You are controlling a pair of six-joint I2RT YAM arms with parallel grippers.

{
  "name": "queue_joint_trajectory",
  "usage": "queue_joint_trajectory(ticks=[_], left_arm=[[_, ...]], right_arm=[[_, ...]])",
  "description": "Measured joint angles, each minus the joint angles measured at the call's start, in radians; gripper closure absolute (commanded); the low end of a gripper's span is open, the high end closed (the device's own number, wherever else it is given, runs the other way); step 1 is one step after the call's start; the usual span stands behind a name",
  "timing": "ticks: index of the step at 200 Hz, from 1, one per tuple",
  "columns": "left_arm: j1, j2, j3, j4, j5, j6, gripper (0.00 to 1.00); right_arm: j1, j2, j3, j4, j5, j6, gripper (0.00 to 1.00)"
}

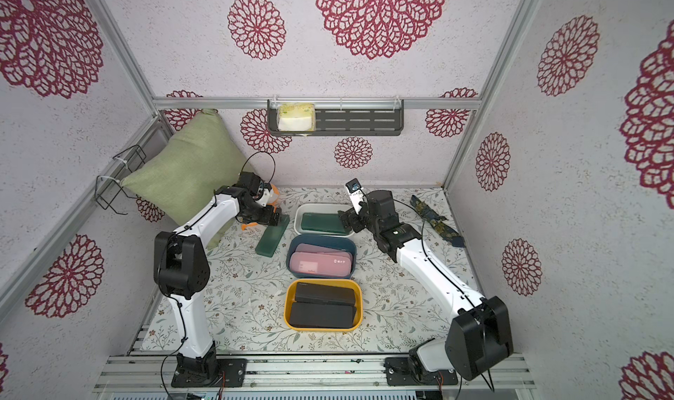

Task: Place the pencil cases by color into the storage box
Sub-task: Pick up the pencil case from the center of the board.

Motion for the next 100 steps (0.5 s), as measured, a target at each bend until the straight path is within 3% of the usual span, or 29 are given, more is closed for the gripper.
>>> queue_joint_trajectory(ticks=[38, 100], left_arm=[[-0.001, 0.116, 0.116, -0.116, -0.046, 0.043, 0.03], [-0.001, 0.171, 0.121, -0.163, -0.085, 0.038, 0.03]], right_arm=[[0.0, 0.0, 0.0, 0.0, 0.0, -0.005, 0.02], [0.0, 0.0, 0.0, 0.0, 0.0, -0.006, 0.02]])
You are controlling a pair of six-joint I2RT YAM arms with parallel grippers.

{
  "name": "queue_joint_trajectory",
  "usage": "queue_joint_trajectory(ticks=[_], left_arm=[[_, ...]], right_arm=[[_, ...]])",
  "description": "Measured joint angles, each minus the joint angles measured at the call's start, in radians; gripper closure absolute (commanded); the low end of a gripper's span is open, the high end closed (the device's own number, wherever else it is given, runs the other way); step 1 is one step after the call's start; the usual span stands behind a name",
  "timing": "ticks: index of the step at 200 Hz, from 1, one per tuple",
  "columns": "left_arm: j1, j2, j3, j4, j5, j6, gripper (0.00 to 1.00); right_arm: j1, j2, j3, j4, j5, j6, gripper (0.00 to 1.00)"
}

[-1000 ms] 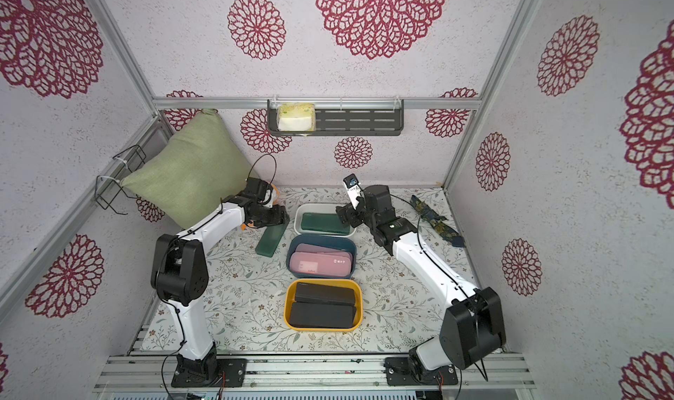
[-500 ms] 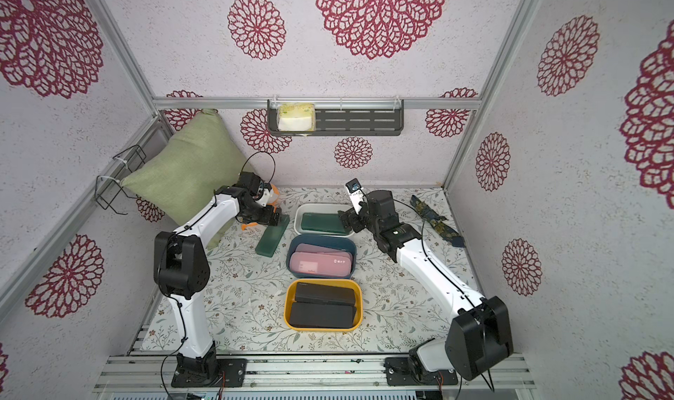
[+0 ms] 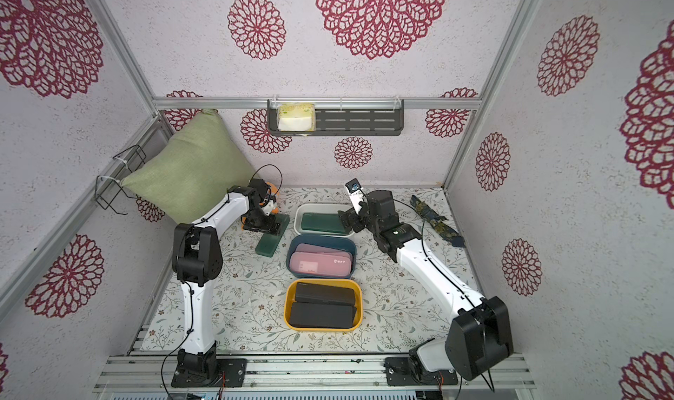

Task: Place the pencil cases by color into the storage box
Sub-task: Pick up the pencil case from the center of the board.

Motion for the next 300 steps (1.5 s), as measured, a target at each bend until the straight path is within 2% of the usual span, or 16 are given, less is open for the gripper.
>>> queue_joint_trajectory(ticks=[204, 250, 267, 289, 300], left_arm=[[-0.014, 0.079, -0.013, 0.01, -0.024, -0.01, 0.01], [-0.022, 0.072, -0.037, 0.04, -0.057, -0.03, 0.11], [-0.029, 0.06, -0.061, 0.062, -0.063, -0.042, 0.19], [-0.043, 0.049, -0.079, 0.083, -0.071, -0.056, 0.48], [-0.049, 0.043, -0.084, 0.091, -0.074, -0.064, 0.55]], right_arm=[[0.0, 0.0, -0.014, 0.007, 0.0, 0.0, 0.02], [0.0, -0.002, -0.016, 0.007, 0.001, 0.0, 0.02], [0.0, -0.004, -0.017, 0.008, 0.001, 0.0, 0.02], [0.0, -0.008, -0.027, 0.013, 0.001, 0.0, 0.02], [0.0, -0.011, -0.034, 0.013, 0.0, 0.0, 0.02]])
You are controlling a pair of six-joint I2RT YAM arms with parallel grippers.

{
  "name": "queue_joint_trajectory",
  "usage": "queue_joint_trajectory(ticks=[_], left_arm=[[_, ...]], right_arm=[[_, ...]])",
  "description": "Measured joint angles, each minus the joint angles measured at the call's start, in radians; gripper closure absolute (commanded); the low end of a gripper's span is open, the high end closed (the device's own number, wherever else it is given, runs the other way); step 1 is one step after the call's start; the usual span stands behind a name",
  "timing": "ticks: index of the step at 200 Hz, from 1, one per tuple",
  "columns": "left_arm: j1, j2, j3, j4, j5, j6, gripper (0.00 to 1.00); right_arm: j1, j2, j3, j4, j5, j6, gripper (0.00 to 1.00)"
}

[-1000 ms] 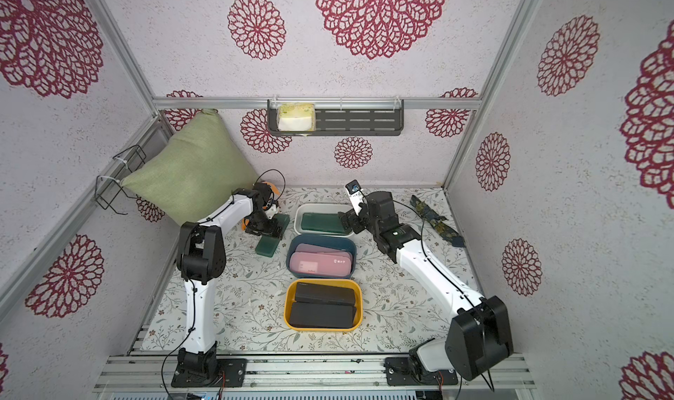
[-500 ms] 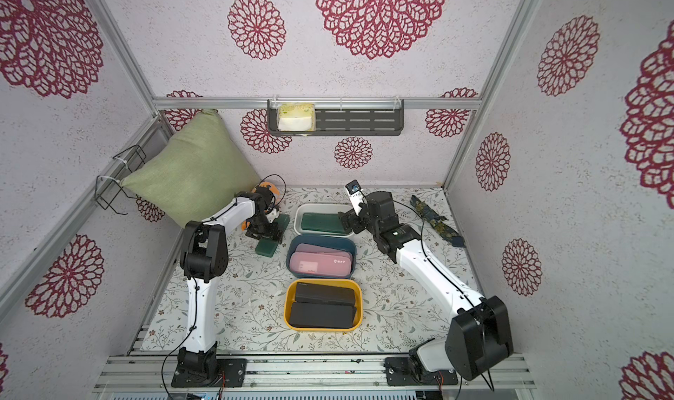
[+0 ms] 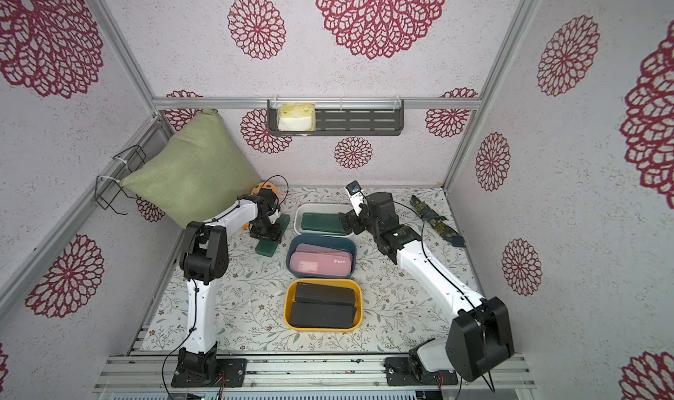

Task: Place the pencil cases by color into the storage box
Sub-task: Pick up the pencil case from the center of the board, then place the pencil case at the storage box.

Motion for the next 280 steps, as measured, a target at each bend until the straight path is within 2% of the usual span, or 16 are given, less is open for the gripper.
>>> queue_joint_trajectory(ticks=[27, 81, 106, 173, 213, 231, 250, 267, 280], left_arm=[[-0.011, -0.007, -0.014, 0.017, -0.011, -0.013, 0.6], [-0.025, -0.044, -0.066, 0.044, -0.03, -0.03, 0.62], [-0.048, -0.068, -0.077, 0.037, -0.051, -0.031, 0.67], [-0.064, -0.191, -0.072, 0.016, -0.114, -0.036, 0.67], [-0.064, -0.206, 0.016, -0.021, -0.149, 0.046, 0.66], [-0.064, -0.206, 0.078, -0.032, -0.114, 0.122, 0.64], [-0.064, -0.2, 0.161, -0.075, -0.01, 0.237, 0.62], [-0.064, -0.163, 0.303, -0.168, 0.113, 0.346, 0.62], [-0.067, -0.098, 0.47, -0.257, 0.198, 0.42, 0.63]], right_arm=[[0.0, -0.006, -0.013, 0.0, 0.0, 0.0, 0.02], [0.0, -0.039, -0.032, 0.002, 0.001, 0.0, 0.01], [0.0, -0.049, -0.032, 0.006, 0.001, 0.0, 0.02], [0.0, -0.059, -0.046, 0.01, 0.0, 0.0, 0.02], [0.0, -0.061, -0.047, 0.01, 0.0, -0.007, 0.01], [0.0, -0.064, -0.047, 0.011, 0.0, -0.01, 0.01], [0.0, -0.064, -0.047, 0.012, 0.0, -0.017, 0.01], [0.0, -0.064, -0.047, 0.013, 0.0, -0.023, 0.01], [0.0, -0.065, -0.047, 0.014, 0.0, -0.027, 0.01]])
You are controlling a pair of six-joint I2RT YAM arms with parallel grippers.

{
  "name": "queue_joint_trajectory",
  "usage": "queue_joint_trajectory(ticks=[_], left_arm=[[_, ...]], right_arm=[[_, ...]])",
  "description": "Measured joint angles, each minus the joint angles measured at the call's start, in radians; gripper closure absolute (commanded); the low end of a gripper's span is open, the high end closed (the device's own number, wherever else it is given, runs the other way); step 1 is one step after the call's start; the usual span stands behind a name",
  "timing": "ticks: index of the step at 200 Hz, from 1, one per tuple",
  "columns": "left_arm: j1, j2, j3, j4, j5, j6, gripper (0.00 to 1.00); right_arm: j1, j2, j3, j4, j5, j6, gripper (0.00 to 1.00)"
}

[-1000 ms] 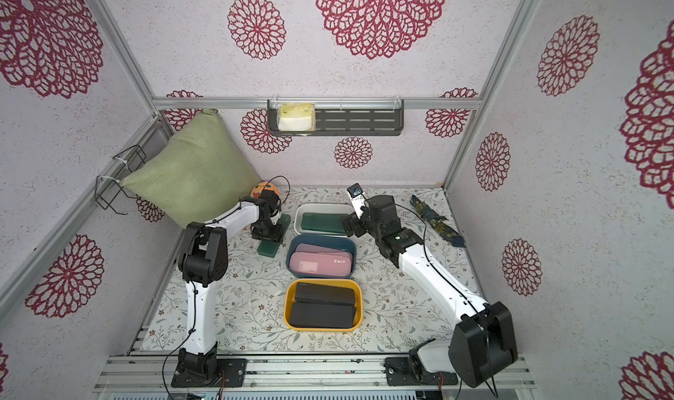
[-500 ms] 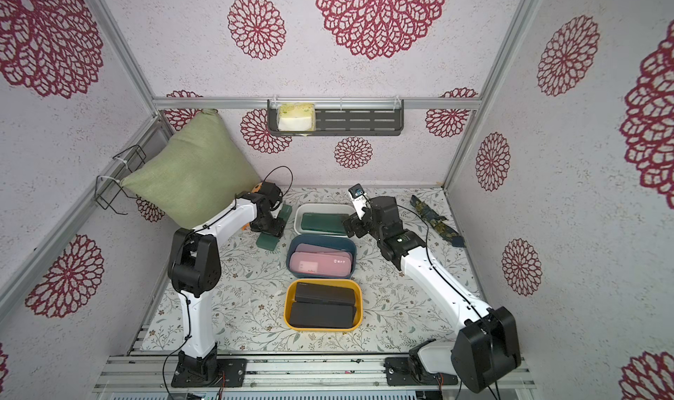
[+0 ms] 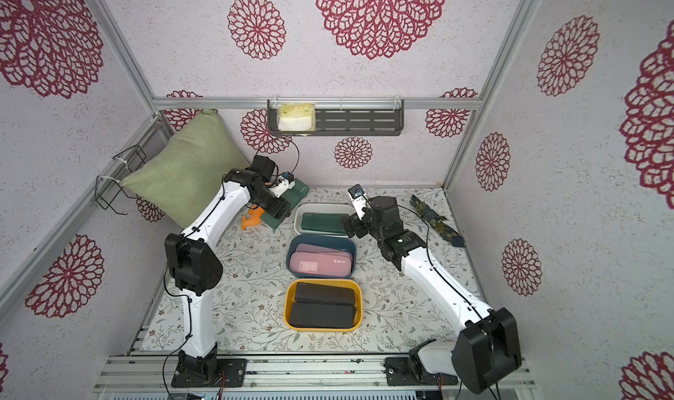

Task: Place the pencil cases by color into the storage box
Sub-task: Place the pencil case at the storage box.

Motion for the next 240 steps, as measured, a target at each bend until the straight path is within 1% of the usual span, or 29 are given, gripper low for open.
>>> queue_joint_trajectory(ticks=[19, 28, 36, 49, 82, 87, 91, 101, 147, 174, 199, 240], left_arm=[[-0.004, 0.109, 0.222, -0.105, 0.085, 0.076, 0.63], [-0.007, 0.144, 0.273, -0.139, 0.111, 0.104, 0.64], [-0.009, 0.16, 0.283, -0.161, 0.129, 0.126, 0.64], [-0.013, 0.167, 0.256, -0.186, 0.151, 0.158, 0.64], [-0.038, 0.142, 0.09, -0.161, 0.188, 0.243, 0.67], [-0.045, 0.136, 0.064, -0.15, 0.188, 0.258, 0.67], [-0.05, 0.132, 0.048, -0.14, 0.187, 0.269, 0.72], [-0.063, 0.124, 0.017, -0.114, 0.183, 0.292, 0.73], [-0.101, 0.118, 0.005, 0.036, 0.107, 0.378, 0.72], [-0.122, 0.118, -0.009, 0.127, 0.019, 0.433, 0.73], [-0.149, 0.119, -0.057, 0.219, -0.057, 0.484, 0.74], [-0.182, 0.152, -0.079, 0.31, -0.089, 0.528, 0.73]], right_arm=[[0.0, -0.006, -0.005, 0.004, 0.0, -0.007, 0.01], [0.0, -0.011, -0.011, 0.006, 0.0, -0.008, 0.01], [-0.002, -0.015, -0.015, 0.006, 0.0, -0.008, 0.01], [-0.003, -0.017, -0.016, 0.008, 0.0, -0.009, 0.01], [-0.007, -0.018, -0.016, 0.01, 0.0, -0.009, 0.01], [-0.007, -0.018, -0.016, 0.01, 0.0, -0.009, 0.01], [-0.008, -0.018, -0.016, 0.01, 0.0, -0.009, 0.01], [-0.009, -0.018, -0.016, 0.011, 0.0, -0.008, 0.01], [-0.01, -0.018, -0.016, 0.01, 0.0, -0.008, 0.01], [-0.016, -0.019, -0.028, 0.012, 0.001, -0.008, 0.01], [-0.026, -0.019, -0.039, 0.009, 0.001, -0.009, 0.01], [-0.044, -0.019, -0.039, 0.01, 0.003, -0.009, 0.01]])
